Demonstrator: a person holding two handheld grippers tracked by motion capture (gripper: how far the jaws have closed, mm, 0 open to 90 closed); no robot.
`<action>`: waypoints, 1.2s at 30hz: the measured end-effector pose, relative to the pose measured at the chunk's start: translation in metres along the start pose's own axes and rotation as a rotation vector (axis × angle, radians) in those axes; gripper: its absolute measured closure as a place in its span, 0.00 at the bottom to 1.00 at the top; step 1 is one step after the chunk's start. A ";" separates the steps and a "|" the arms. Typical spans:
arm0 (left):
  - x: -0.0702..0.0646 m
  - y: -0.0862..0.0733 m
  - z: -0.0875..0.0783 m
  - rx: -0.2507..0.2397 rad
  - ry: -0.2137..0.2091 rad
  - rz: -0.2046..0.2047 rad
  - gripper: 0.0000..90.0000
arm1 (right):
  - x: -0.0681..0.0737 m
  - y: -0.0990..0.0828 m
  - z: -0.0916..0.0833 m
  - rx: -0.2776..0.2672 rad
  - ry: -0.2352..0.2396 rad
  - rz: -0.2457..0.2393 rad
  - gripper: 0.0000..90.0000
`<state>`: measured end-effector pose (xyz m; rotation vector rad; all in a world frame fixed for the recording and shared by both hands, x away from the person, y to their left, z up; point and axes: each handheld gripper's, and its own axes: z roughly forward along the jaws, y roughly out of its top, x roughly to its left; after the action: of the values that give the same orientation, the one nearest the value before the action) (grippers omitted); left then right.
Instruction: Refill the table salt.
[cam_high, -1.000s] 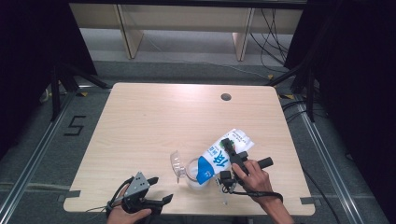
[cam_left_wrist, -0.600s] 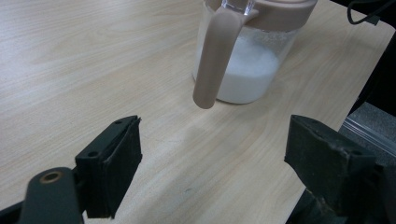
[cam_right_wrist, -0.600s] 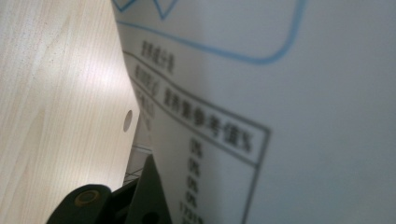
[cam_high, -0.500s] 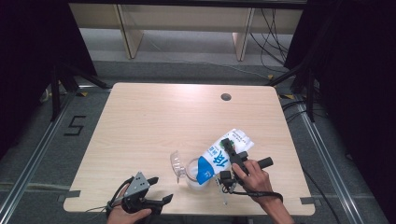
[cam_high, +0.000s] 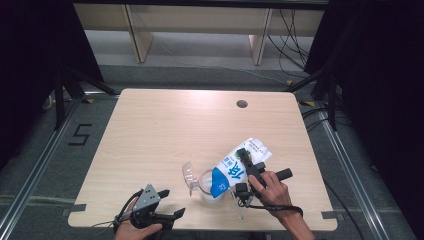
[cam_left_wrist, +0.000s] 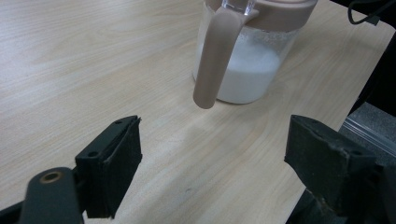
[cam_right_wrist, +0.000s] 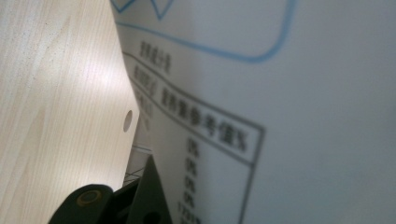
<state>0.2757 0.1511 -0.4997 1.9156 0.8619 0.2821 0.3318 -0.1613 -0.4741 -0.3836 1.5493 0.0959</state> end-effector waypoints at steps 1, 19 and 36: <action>0.000 0.000 0.000 0.000 0.000 0.000 0.20 | 0.001 0.000 0.000 0.002 0.004 0.014 0.80; 0.000 0.000 0.000 0.000 0.000 0.000 0.20 | 0.000 0.000 -0.001 0.019 0.016 0.013 0.81; 0.000 0.000 0.000 0.001 0.000 0.001 0.20 | -0.001 0.001 -0.001 0.018 0.013 0.007 0.81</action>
<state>0.2757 0.1511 -0.4996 1.9167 0.8614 0.2827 0.3302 -0.1610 -0.4731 -0.3646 1.5640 0.0850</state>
